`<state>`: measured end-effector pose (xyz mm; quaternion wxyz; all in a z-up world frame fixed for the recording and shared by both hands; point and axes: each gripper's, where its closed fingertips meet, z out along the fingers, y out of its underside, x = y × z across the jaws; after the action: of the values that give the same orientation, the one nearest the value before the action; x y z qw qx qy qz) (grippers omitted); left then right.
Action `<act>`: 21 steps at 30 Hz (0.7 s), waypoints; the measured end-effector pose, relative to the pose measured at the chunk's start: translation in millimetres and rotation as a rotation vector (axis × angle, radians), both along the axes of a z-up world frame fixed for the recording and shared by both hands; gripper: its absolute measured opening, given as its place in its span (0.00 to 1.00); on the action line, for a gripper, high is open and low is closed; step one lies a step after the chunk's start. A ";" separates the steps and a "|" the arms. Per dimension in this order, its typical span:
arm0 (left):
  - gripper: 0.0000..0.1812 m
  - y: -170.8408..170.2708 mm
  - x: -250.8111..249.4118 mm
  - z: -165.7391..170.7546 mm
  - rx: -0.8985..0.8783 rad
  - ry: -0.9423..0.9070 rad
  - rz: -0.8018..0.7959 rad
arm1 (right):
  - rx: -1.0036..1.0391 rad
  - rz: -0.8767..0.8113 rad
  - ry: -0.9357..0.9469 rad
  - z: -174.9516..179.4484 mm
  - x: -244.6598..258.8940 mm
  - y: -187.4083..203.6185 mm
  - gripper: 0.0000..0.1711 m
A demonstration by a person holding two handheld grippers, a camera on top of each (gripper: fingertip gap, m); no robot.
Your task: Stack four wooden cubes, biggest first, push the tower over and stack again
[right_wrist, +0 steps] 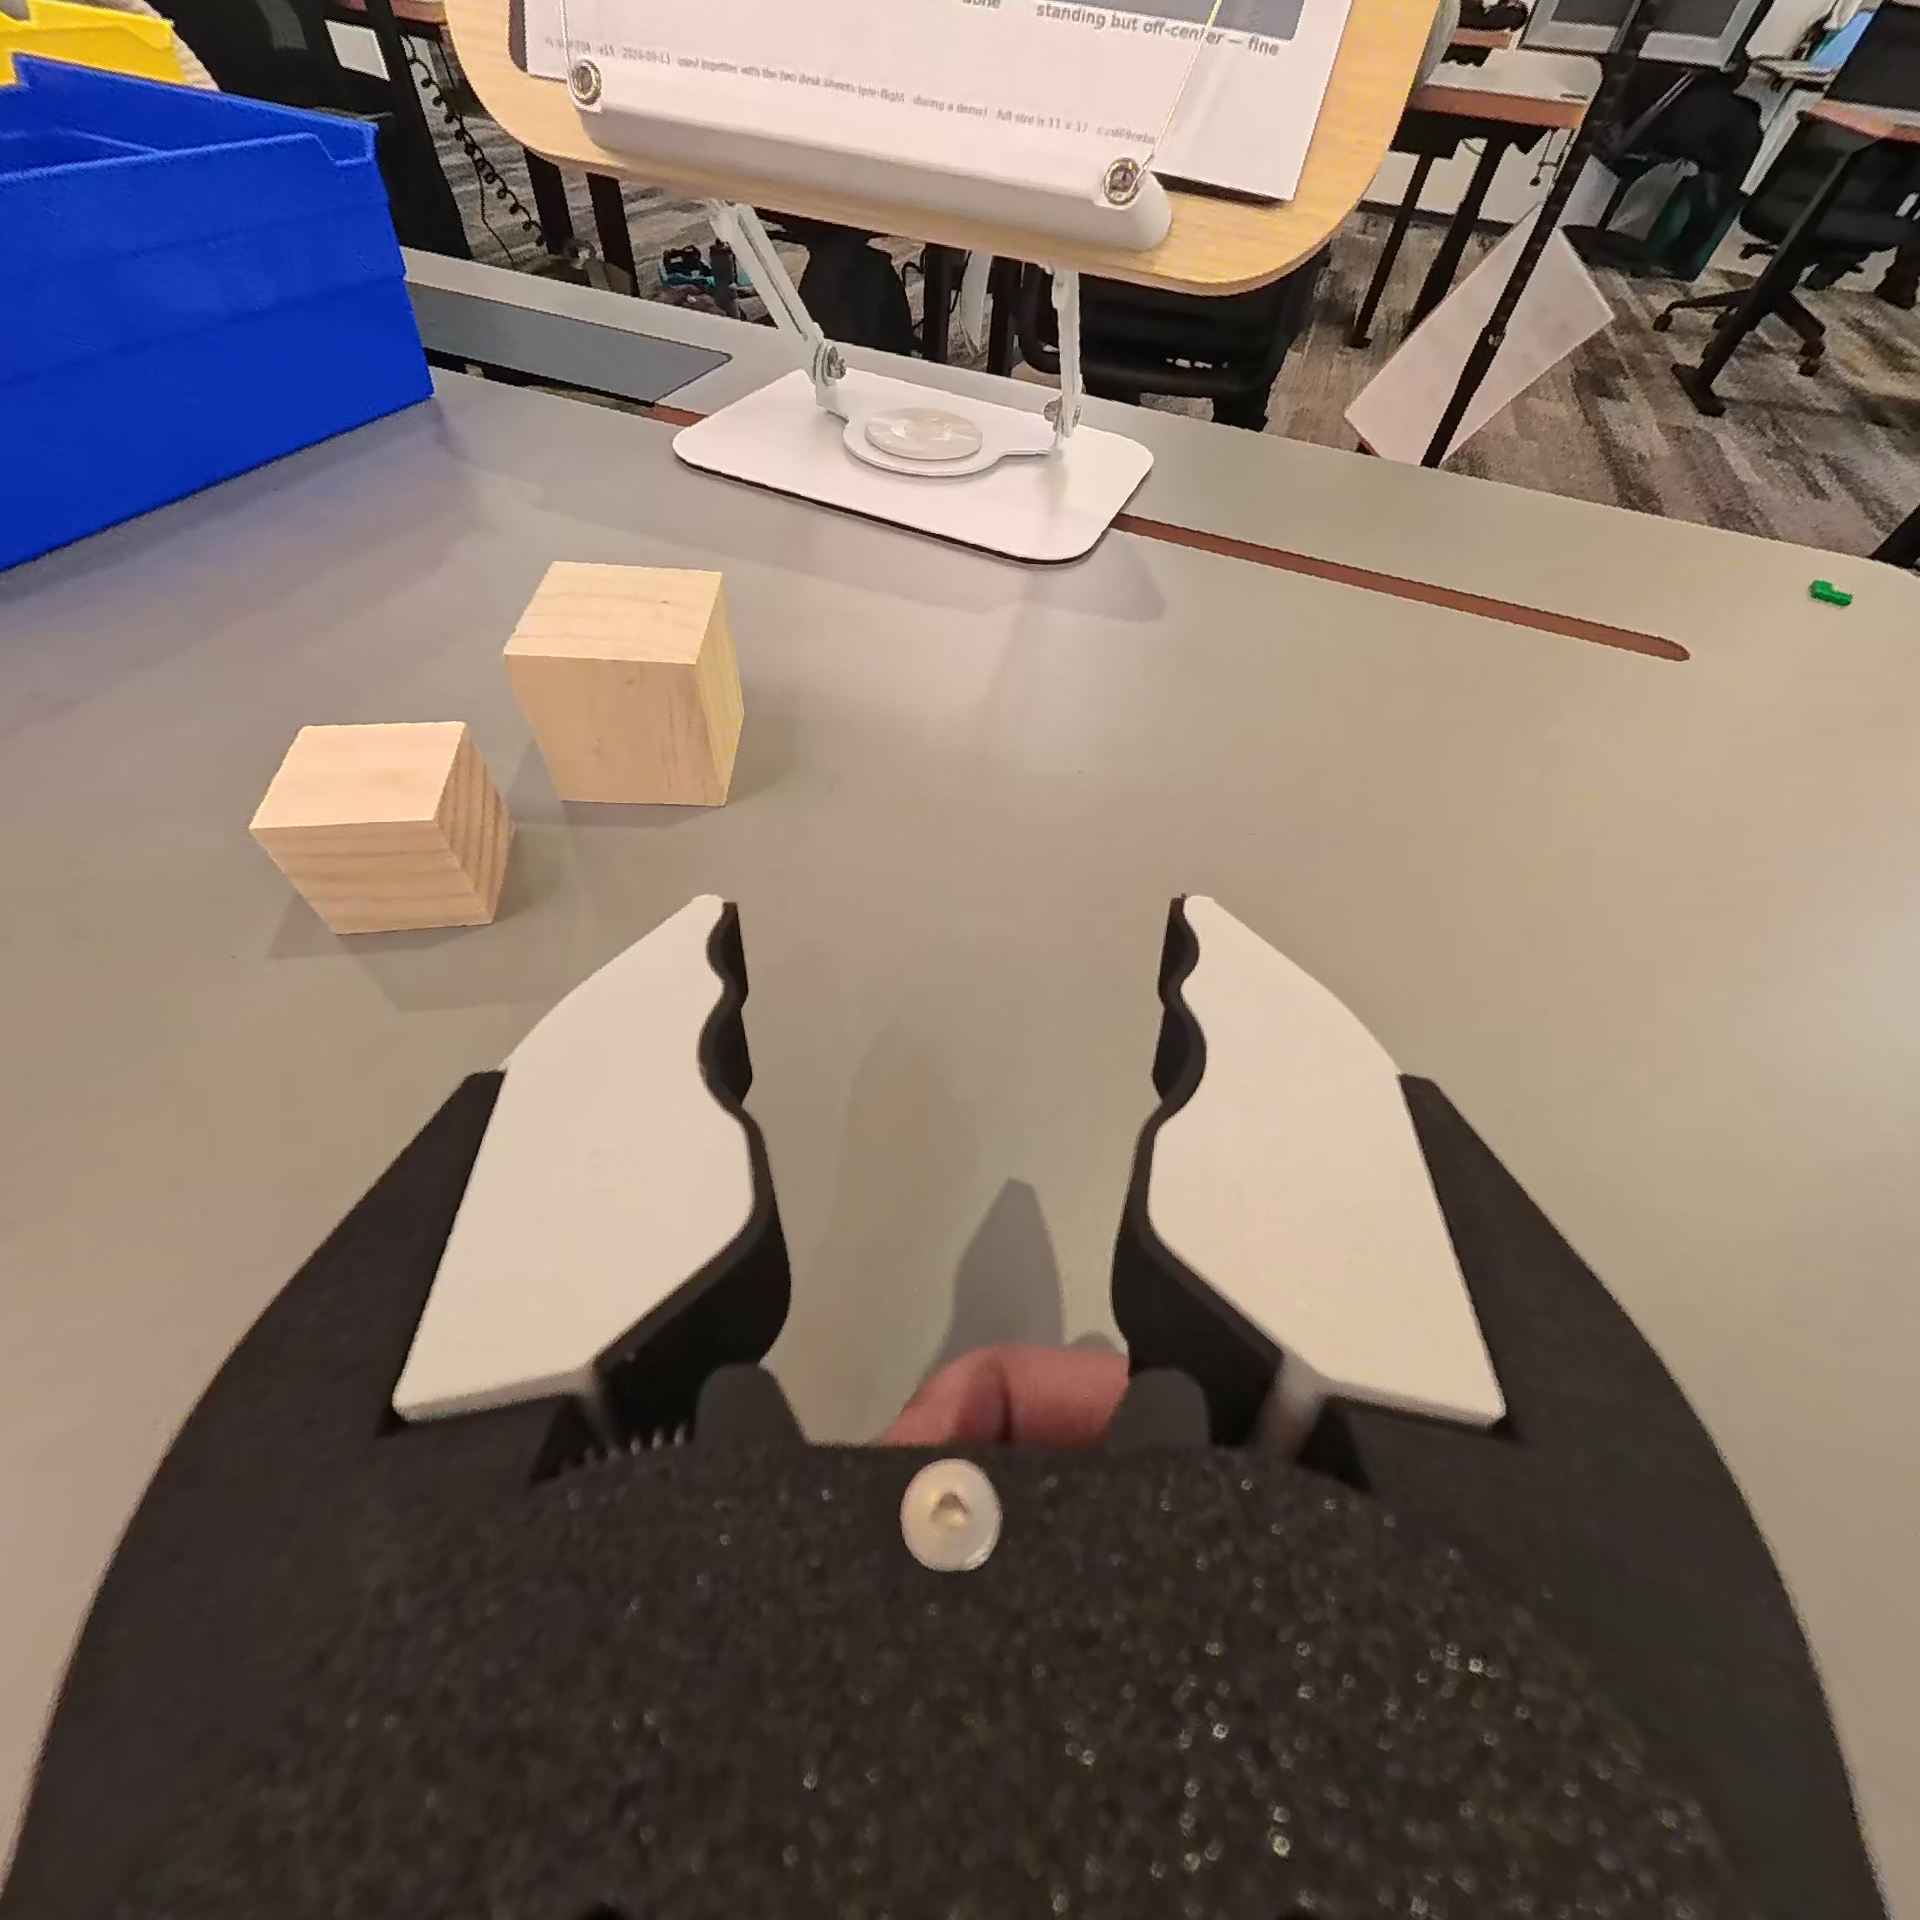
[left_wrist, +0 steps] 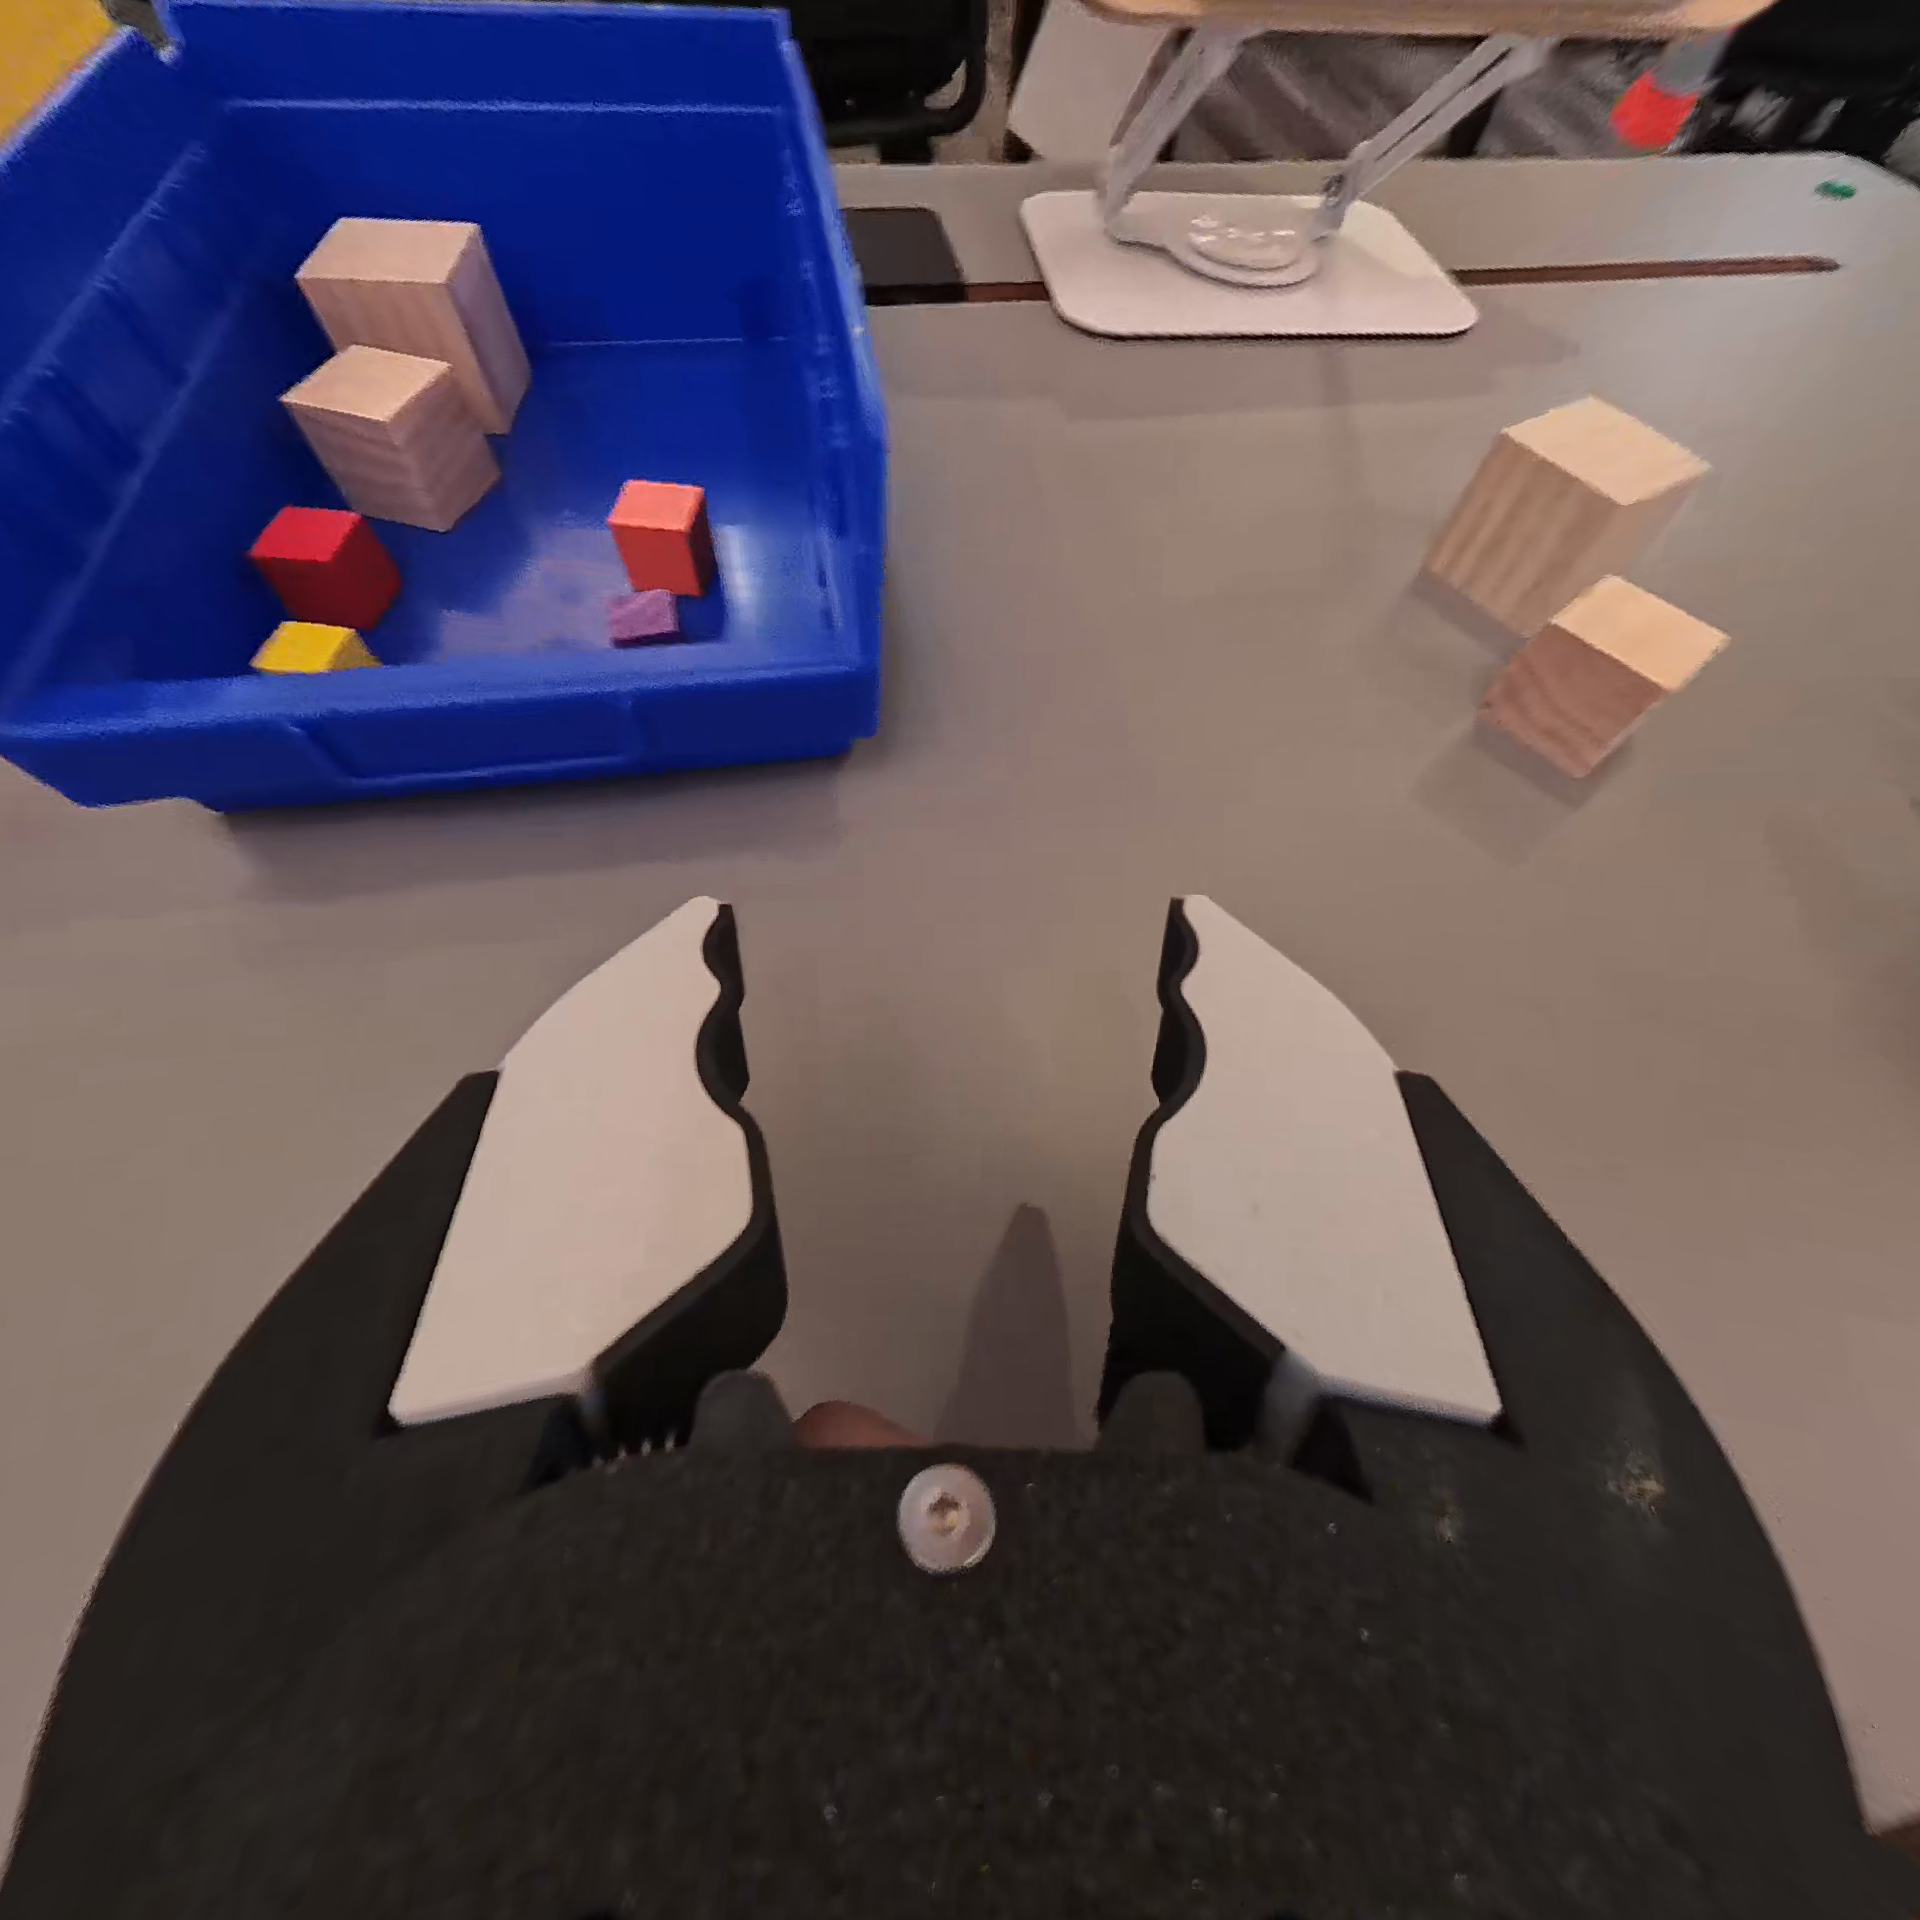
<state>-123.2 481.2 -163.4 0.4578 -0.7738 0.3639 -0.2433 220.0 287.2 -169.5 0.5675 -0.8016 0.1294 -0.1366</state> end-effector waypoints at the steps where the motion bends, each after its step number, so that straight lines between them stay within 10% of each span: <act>1: 0.42 12.4 -1.0 2.1 -0.005 0.026 0.010 | 0.001 0.001 0.002 0.0 0.0 0.0 0.45; 11: 0.39 158.0 56.3 -0.9 -0.197 0.421 -0.152 | 0.000 0.010 0.008 -0.4 -0.7 0.2 0.45; 19: 0.35 189.3 86.8 -58.9 -0.350 0.676 -0.200 | -0.001 0.011 0.017 -1.0 -0.4 0.4 0.45; 21: 0.21 189.0 87.4 -65.2 -0.362 0.700 -0.194 | -0.001 0.012 0.019 -1.2 -0.3 0.4 0.45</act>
<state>-35.8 670.3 -228.6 0.1378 -0.8401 0.5203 -0.0675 219.7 287.6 -170.7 0.5667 -0.8039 0.1298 -0.1255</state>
